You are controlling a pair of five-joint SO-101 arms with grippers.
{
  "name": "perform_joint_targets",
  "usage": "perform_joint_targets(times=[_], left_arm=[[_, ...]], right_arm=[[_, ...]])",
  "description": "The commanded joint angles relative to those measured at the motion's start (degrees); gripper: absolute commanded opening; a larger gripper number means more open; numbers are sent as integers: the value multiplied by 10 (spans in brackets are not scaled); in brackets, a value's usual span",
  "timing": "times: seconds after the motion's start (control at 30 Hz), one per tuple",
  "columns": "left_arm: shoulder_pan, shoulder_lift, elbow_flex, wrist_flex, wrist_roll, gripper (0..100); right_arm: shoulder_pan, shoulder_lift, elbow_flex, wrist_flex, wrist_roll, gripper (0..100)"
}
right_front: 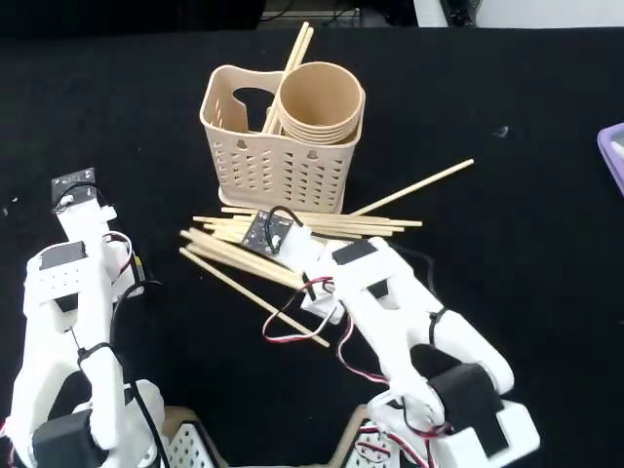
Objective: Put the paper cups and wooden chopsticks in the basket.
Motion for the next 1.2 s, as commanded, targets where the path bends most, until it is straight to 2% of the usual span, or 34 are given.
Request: perform_joint_targets(times=[0.0, 0.17, 0.3, 0.43, 0.53, 0.63, 0.7, 0.77, 1.0, 1.17], left_arm=[[-7, 0, 1, -8, -6, 120], [-7, 0, 16, -37, -6, 120], [-7, 0, 17, -36, -6, 120], [-7, 0, 17, -35, -6, 120], [-7, 0, 17, -36, -6, 120], [-7, 0, 17, -38, -6, 120], [-7, 0, 17, -37, -6, 120], [-7, 0, 17, -36, -6, 120], [-7, 0, 17, -36, -6, 120], [-7, 0, 17, -35, -6, 120]], right_arm=[[7, -70, -1, 35, 2, 11], [7, -218, 22, 122, 2, 11], [25, -307, 82, 136, 5, 11], [61, -341, 139, 135, 12, 11], [77, -342, 163, 137, 52, 16], [80, -342, 164, 140, 57, 111], [74, -343, 160, 135, 50, 204], [55, -342, 144, 135, 28, 255], [-56, -341, 109, 122, -59, 234], [-76, -300, 124, 55, -69, 234]])
